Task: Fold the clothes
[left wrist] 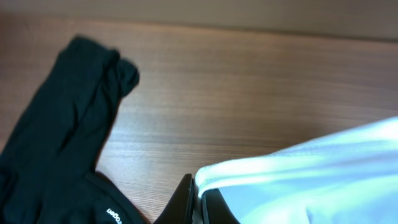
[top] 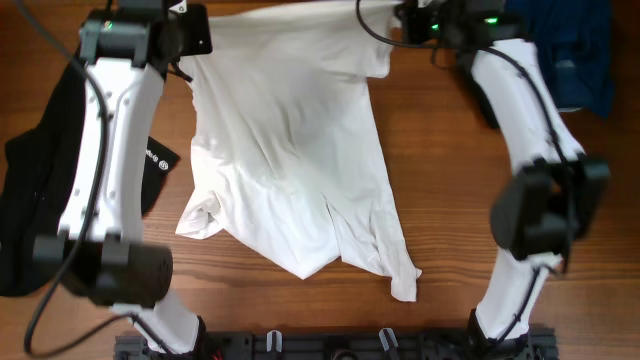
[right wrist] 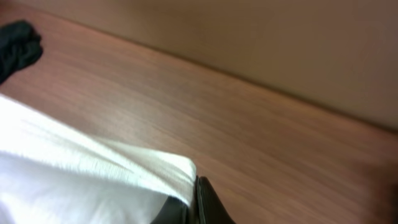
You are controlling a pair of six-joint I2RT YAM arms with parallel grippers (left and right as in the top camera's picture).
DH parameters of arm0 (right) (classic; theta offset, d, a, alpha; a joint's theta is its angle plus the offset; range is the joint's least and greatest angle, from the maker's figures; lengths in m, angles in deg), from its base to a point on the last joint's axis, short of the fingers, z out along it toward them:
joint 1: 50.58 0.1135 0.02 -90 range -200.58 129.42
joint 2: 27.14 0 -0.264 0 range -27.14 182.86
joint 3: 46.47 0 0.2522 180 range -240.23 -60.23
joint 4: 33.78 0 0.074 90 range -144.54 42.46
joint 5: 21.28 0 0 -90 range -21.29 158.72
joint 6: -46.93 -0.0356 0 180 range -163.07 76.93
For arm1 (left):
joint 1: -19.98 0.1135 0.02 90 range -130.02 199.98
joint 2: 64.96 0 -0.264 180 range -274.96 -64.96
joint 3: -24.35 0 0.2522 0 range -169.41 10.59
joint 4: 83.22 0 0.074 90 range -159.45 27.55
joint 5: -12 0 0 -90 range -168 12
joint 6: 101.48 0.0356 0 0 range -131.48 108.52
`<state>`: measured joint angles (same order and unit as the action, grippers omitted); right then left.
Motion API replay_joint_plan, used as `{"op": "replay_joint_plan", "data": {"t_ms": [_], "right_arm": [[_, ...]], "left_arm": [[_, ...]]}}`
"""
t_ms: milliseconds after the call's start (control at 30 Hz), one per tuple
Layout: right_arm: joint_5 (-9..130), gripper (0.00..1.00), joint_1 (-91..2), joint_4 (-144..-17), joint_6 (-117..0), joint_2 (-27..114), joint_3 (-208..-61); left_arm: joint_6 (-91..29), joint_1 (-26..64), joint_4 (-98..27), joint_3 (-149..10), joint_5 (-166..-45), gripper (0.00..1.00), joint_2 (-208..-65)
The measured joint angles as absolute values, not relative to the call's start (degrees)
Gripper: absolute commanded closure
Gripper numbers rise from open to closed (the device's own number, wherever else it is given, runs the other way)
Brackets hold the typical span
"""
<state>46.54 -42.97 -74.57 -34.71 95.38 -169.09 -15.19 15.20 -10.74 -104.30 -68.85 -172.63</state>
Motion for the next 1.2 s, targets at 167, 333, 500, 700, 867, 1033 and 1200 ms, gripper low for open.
{"op": "replay_joint_plan", "data": {"t_ms": [167,333,500,700,867,1033,1200], "right_arm": [[42.5,0.96,-38.5,-65.8,-40.3,104.7,-169.1],[45.6,0.8,-33.0,-62.5,-43.2,106.8,-169.1],[47.3,0.0,-34.6,-64.0,-45.0,106.8,-169.1],[47.5,0.0,-39.2,-85.3,-45.8,98.4,-168.3],[48.8,0.0,-41.6,-113.1,-46.2,78.3,-169.6],[53.7,0.04,-40.9,-133.3,-51.0,74.6,-164.8],[56.6,0.06,-38.2,-130.9,-57.5,74.2,-149.5]], "left_arm": [[-15.2,21.0,-11.2,-104.2,-68.9,0.96,-177.3],[-15.2,25.6,-10.2,-104.2,-67.7,0.86,-177.3],[-15.1,25.8,-9.1,-104.2,-66.1,0.0,-177.2],[-15.2,26.0,-7.3,-104.2,-65.5,0.0,-177.2],[-15.1,26.0,-4.8,-104.2,-73.9,0.0,-174.8],[-14.4,25.9,-0.9,-104.2,-81.6,0.0,-173.7],[-14.1,24.4,-1.0,-104.2,-83.7,0.0,-173.7]]}}
